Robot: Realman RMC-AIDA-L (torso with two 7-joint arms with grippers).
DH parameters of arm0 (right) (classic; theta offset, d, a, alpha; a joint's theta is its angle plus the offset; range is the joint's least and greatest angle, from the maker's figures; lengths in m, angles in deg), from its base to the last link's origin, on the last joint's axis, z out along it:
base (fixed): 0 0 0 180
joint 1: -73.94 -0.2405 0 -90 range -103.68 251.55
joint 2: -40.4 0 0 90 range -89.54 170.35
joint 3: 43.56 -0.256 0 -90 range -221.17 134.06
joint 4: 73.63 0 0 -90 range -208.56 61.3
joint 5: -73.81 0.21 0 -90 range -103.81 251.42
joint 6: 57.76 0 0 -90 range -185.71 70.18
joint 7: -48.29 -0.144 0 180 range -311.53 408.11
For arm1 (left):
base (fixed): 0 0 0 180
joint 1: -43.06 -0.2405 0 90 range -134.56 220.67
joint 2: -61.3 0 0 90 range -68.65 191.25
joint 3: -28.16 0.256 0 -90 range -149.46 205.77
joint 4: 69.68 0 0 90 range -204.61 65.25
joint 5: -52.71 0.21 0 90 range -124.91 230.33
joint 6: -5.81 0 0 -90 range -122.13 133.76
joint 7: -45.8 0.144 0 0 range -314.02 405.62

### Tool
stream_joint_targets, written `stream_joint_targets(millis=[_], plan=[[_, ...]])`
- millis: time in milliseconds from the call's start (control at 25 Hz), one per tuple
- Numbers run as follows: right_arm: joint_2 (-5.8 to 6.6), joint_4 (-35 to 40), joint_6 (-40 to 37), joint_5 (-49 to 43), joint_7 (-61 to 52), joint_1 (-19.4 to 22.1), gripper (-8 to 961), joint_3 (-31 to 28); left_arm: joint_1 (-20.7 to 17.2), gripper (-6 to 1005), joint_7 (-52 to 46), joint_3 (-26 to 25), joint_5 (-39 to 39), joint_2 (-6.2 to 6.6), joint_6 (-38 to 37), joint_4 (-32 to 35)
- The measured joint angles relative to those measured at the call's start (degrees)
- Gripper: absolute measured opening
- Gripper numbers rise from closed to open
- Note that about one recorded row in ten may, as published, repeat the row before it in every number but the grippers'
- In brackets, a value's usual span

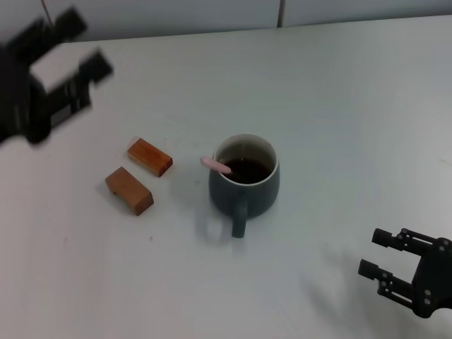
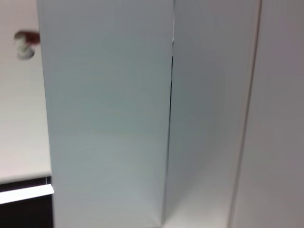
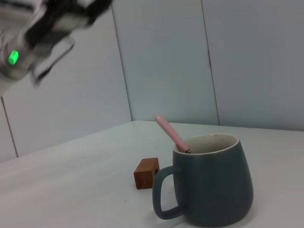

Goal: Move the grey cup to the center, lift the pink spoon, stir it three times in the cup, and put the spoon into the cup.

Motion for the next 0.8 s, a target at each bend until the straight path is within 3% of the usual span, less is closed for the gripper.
stream_joint_targets(millis=[120,320,400,800], plan=[[0.00,0.1,0.2,0.1,0.3,0.0,587,-0.6,-2.4,694,13.6,-0.1,4.6,0.18,-1.3,-6.1],[0.04,0.1,0.1,0.1,0.5,0.0,587,-1.3,-4.5,798,25.2,0.0,11.2,-0.21,-1.2,-12.9],[0.05,0.2,0.0,0.1,0.5,0.0,587,-1.4,-4.6,840,26.0,-0.1,13.8,-0.16,-0.8,-14.2],[0.00,0.2,0.0,0.8,1.5,-0.3,587,-1.4,-4.4,848,29.8,0.0,21.2,-0.31,4.1,-18.2]])
